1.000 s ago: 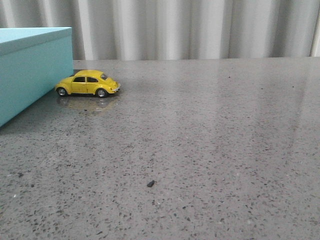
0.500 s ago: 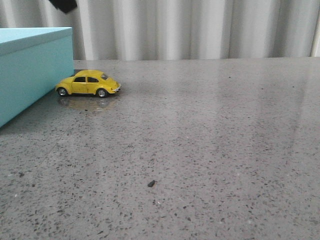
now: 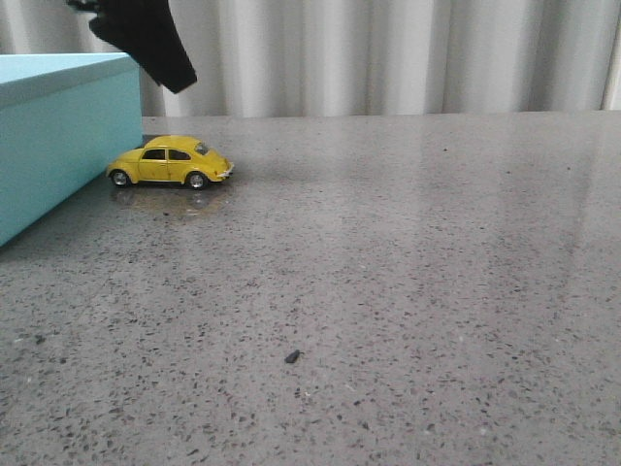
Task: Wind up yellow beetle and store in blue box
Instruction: 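Lower the open left gripper over the car and close on it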
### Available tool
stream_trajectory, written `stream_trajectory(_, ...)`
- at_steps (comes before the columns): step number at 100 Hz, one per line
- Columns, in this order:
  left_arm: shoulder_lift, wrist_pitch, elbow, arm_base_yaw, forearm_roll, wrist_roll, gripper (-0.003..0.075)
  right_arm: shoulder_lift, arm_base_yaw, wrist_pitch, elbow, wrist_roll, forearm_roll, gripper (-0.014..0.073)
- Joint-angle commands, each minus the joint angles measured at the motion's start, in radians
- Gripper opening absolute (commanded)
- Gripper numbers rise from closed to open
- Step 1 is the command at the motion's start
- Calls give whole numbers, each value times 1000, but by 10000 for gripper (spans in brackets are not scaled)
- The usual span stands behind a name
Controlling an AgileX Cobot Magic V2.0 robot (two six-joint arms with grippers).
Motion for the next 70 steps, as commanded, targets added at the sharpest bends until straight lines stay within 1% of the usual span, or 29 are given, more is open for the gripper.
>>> stream_trajectory(1,-31,-13,-32,-5,-33,40,398,8,-2,-71,-24,-11,-5,-61)
stream_trajectory(12,-28,5,-32,-5,1,124,397,8,-2,-71,-24,-11,-5,-61)
stream_trajectory(29,-26,-5,-32,-5,109,162,398,8,-2,-71,-24,-11,-5,-61)
stream_trajectory(41,-26,-53,-32,-5,127,185,405,8,-2,-71,-24,-11,-5,-61)
stream_trajectory(48,-26,-63,-32,-5,125,185,445,8,-2,-71,-24,-11,-5,-61)
stream_trajectory(60,-22,-65,-32,-5,116,185,549,8,-2,-71,-24,-11,-5,-61)
stream_trajectory(70,-4,-65,-32,-5,116,185,557,8,-2,-71,-24,-11,-5,-61)
